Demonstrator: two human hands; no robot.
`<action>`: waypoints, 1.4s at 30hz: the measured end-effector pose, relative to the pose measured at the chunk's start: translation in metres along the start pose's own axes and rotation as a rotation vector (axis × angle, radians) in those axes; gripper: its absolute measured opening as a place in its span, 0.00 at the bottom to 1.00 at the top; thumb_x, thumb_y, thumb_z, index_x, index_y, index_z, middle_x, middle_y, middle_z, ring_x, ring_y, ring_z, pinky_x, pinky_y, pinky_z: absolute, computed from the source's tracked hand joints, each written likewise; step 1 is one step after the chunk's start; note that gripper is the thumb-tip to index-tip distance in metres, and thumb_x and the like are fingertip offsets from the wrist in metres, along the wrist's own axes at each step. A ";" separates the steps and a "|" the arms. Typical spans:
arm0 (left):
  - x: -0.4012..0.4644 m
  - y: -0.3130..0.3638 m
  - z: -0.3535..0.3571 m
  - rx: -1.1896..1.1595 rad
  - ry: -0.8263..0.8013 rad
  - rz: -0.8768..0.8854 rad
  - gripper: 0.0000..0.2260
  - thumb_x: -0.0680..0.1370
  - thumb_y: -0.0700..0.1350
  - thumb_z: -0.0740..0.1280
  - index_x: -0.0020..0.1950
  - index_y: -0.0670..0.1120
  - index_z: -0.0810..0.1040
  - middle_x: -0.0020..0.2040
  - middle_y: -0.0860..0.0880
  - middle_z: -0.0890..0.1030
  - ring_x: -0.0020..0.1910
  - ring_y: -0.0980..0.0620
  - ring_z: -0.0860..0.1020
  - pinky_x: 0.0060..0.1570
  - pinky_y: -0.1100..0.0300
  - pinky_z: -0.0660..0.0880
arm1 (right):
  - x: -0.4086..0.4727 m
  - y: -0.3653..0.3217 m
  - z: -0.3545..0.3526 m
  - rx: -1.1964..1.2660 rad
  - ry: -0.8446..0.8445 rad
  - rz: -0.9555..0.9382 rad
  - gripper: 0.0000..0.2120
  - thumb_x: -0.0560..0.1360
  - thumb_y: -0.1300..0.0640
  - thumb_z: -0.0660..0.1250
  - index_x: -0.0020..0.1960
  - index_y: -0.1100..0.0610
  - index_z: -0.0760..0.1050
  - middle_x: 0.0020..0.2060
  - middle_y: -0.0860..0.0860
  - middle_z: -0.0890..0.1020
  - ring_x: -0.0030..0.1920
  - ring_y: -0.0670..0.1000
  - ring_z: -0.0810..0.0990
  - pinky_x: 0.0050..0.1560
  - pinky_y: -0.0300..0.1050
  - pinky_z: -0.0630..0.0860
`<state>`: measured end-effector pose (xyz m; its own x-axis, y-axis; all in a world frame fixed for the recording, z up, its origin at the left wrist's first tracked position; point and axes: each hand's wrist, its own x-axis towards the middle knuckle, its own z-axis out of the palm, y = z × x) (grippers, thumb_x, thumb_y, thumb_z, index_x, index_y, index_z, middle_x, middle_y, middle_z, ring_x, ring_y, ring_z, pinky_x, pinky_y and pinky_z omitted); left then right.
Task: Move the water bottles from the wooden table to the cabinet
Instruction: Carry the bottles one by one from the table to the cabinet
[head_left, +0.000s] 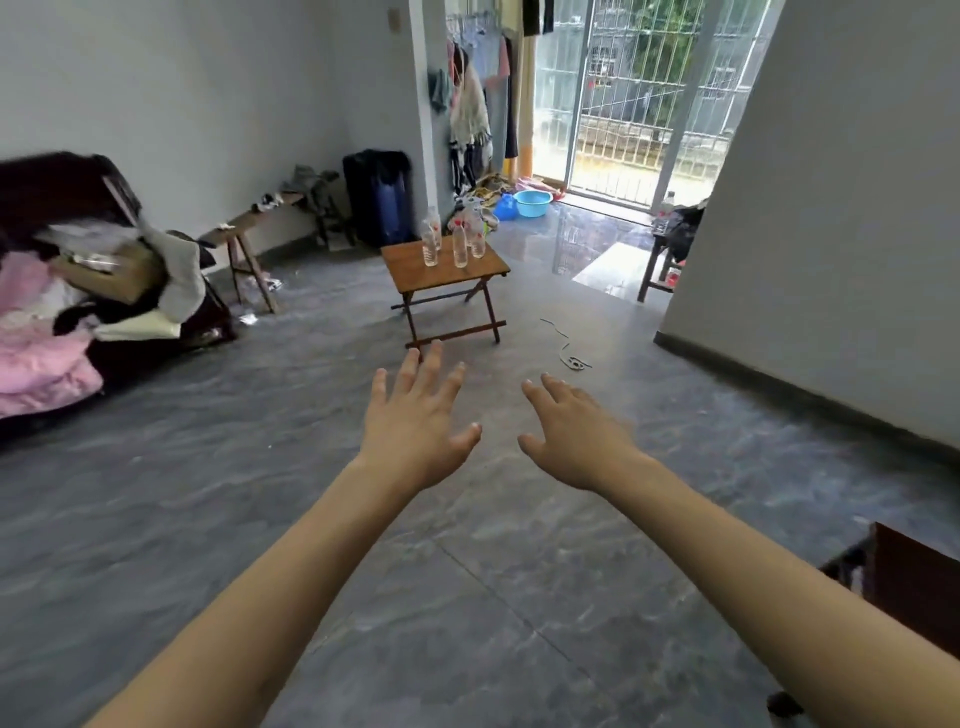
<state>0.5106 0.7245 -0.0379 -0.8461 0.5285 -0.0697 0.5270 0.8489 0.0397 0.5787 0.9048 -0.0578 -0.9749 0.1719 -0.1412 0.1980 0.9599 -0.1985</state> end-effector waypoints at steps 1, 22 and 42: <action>0.003 -0.010 -0.001 -0.003 -0.001 -0.010 0.35 0.82 0.64 0.55 0.83 0.55 0.43 0.83 0.50 0.35 0.83 0.46 0.38 0.79 0.41 0.40 | 0.007 -0.007 -0.001 0.003 0.001 -0.006 0.35 0.81 0.44 0.59 0.81 0.53 0.48 0.81 0.54 0.51 0.80 0.57 0.51 0.78 0.55 0.52; 0.123 -0.095 0.004 -0.030 -0.030 -0.056 0.35 0.82 0.64 0.56 0.84 0.54 0.44 0.83 0.49 0.35 0.83 0.47 0.38 0.80 0.43 0.41 | 0.165 -0.040 -0.020 -0.005 0.007 -0.060 0.35 0.79 0.43 0.60 0.81 0.51 0.51 0.80 0.55 0.54 0.79 0.59 0.56 0.75 0.56 0.58; 0.373 -0.108 -0.026 -0.093 -0.025 -0.198 0.33 0.83 0.64 0.52 0.84 0.54 0.45 0.84 0.51 0.37 0.83 0.49 0.38 0.80 0.42 0.39 | 0.427 0.022 -0.076 -0.029 0.023 -0.239 0.36 0.79 0.42 0.61 0.81 0.52 0.51 0.80 0.55 0.54 0.79 0.57 0.55 0.76 0.55 0.57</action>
<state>0.1355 0.8302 -0.0420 -0.9295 0.3521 -0.1101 0.3400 0.9334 0.1149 0.1594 1.0159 -0.0483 -0.9958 -0.0566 -0.0717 -0.0415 0.9798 -0.1959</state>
